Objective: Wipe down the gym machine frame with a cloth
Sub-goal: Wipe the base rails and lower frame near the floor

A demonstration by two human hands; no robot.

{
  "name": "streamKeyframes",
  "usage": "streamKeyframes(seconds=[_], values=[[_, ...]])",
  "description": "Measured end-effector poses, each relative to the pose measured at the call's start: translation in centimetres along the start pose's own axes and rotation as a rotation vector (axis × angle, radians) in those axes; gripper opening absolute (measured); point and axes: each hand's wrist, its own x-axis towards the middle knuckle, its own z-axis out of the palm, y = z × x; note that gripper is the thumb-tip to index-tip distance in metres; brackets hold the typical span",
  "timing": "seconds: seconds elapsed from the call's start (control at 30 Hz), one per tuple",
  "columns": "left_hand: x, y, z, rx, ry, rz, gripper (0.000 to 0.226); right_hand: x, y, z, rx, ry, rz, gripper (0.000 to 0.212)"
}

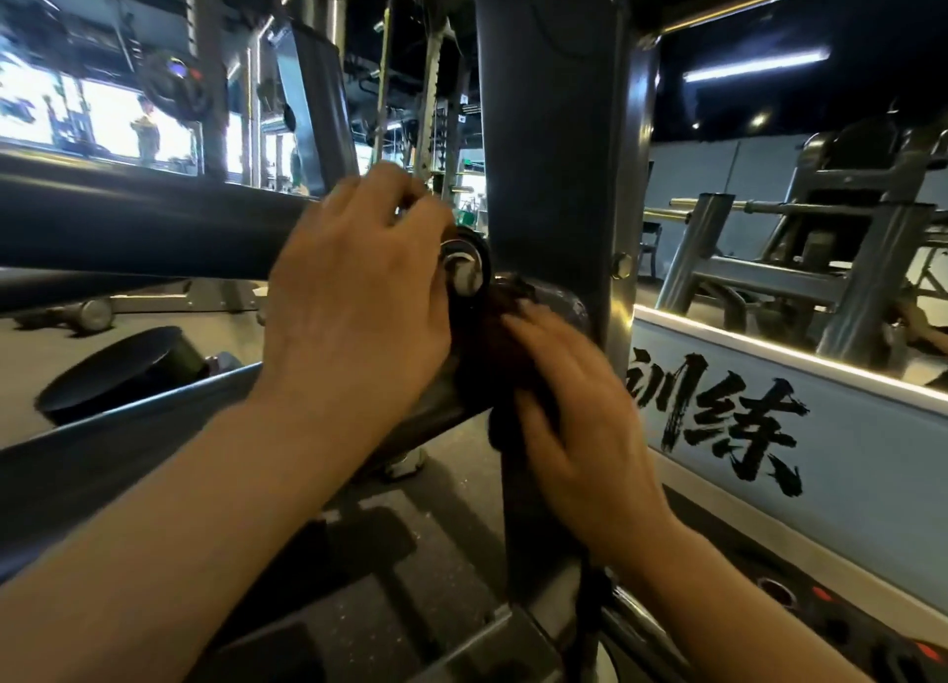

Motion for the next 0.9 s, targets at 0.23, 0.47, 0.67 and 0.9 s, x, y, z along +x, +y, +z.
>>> streamKeyframes(seconds=[0.23, 0.47, 0.67, 0.9], values=[[2.9, -5.9, -1.5, 0.382, -0.318, -0.141, 0.057, -1.6, -4.3, 1.9, 0.039, -0.036, -0.052, 0.048], [1.5, -9.1, 0.0, 0.532, -0.356, -0.014, 0.094, 0.5, -4.6, 1.6, 0.108, 0.155, 0.010, 0.048], [1.9, -9.2, 0.6, 0.510, -0.233, -0.049, 0.071, 3.9, -6.4, 3.1, -0.027, 0.223, -0.051, 0.049], [2.4, -9.5, 0.3, 0.489, -0.225, -0.028, 0.066, 7.5, -9.8, 4.1, -0.068, 0.227, -0.111, 0.054]])
